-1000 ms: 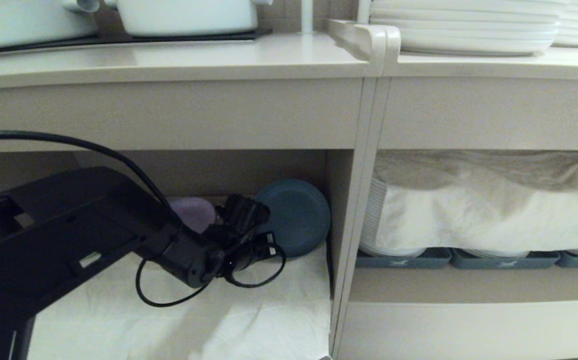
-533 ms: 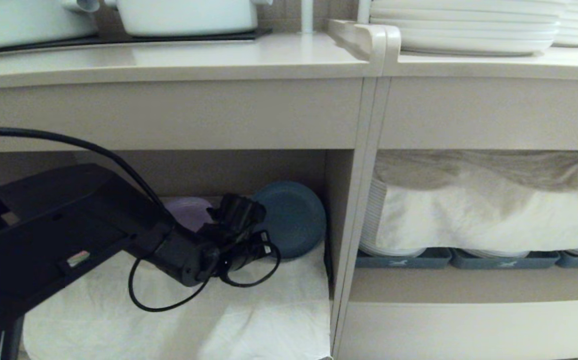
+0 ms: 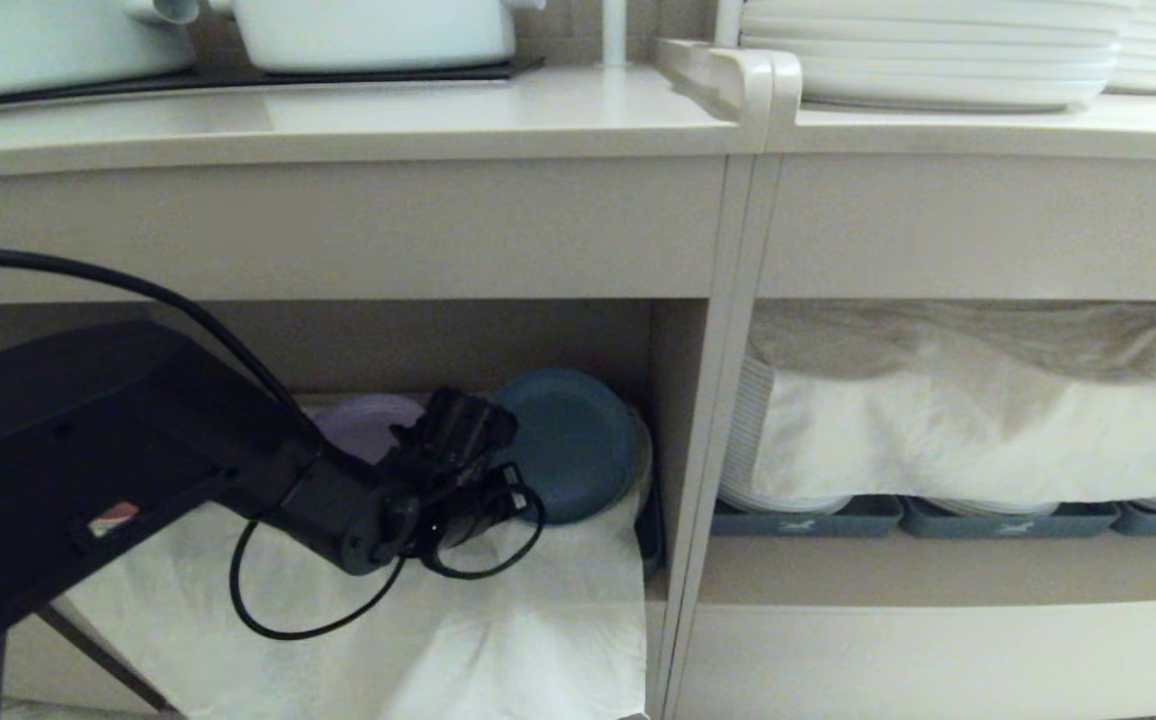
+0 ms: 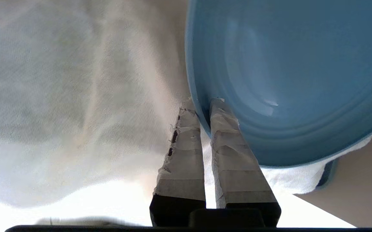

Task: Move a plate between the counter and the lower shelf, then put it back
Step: Pick up the plate in the cupboard

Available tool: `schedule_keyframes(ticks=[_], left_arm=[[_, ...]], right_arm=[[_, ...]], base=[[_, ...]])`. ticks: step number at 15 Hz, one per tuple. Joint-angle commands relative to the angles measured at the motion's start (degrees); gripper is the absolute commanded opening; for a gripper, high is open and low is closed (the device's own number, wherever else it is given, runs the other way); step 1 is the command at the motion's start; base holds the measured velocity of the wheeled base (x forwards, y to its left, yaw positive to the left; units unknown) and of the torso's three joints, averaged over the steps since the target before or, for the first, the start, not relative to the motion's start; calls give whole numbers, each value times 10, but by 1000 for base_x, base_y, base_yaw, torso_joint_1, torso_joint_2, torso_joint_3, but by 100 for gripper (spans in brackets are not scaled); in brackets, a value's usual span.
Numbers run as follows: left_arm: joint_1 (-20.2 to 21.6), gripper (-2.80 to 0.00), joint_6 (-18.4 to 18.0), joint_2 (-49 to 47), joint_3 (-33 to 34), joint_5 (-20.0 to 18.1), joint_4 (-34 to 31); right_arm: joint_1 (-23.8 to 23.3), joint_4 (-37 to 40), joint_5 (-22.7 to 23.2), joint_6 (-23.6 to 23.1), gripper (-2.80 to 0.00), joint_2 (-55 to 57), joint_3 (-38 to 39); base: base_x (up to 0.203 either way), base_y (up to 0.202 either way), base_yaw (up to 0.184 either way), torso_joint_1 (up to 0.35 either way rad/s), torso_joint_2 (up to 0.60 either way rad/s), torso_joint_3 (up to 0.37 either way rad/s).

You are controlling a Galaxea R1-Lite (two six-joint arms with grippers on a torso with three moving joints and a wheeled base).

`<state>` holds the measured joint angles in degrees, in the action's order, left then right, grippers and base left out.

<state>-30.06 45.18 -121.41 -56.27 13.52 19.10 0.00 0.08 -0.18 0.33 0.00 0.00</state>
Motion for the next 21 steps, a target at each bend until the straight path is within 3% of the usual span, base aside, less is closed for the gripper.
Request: schedule_keyframes(ticks=[1, 21], left_arm=[[0, -280, 4, 10, 10, 2, 1], [1, -280, 46, 107, 128, 3, 3]], right_arm=[[0, 0, 0, 0, -280, 0, 0], [0, 0, 0, 0, -280, 0, 0]], base=[[0, 0, 0, 0, 0, 0], [0, 0, 0, 0, 0, 0]])
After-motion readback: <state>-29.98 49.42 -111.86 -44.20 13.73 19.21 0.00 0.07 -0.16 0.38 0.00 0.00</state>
